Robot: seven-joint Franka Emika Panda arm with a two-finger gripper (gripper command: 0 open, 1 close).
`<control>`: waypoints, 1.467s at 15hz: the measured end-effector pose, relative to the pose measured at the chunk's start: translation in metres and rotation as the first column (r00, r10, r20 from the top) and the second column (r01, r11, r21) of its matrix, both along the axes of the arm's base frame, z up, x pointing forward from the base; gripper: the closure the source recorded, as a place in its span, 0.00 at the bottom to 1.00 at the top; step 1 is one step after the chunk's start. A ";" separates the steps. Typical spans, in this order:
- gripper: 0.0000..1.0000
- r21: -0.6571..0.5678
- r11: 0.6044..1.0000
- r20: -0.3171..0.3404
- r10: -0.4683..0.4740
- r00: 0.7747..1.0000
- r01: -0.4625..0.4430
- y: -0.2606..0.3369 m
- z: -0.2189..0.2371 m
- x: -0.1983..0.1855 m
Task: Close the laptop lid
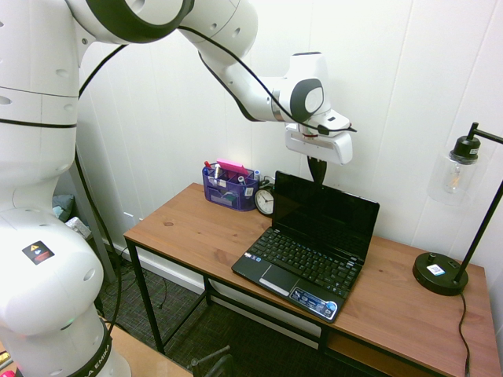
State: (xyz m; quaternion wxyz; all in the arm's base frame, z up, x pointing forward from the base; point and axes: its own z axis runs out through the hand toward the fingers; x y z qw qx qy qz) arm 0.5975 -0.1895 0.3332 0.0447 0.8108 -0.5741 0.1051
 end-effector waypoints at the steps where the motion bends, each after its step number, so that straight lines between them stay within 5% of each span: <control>1: 1.00 0.001 1.000 -0.002 -0.006 1.000 0.006 -0.003 -0.001 -0.005; 10: 1.00 0.028 0.999 0.012 -0.015 1.000 0.015 0.006 -0.016 -0.070; 22: 1.00 0.098 0.992 -0.073 -0.071 0.995 0.078 0.020 -0.095 -0.151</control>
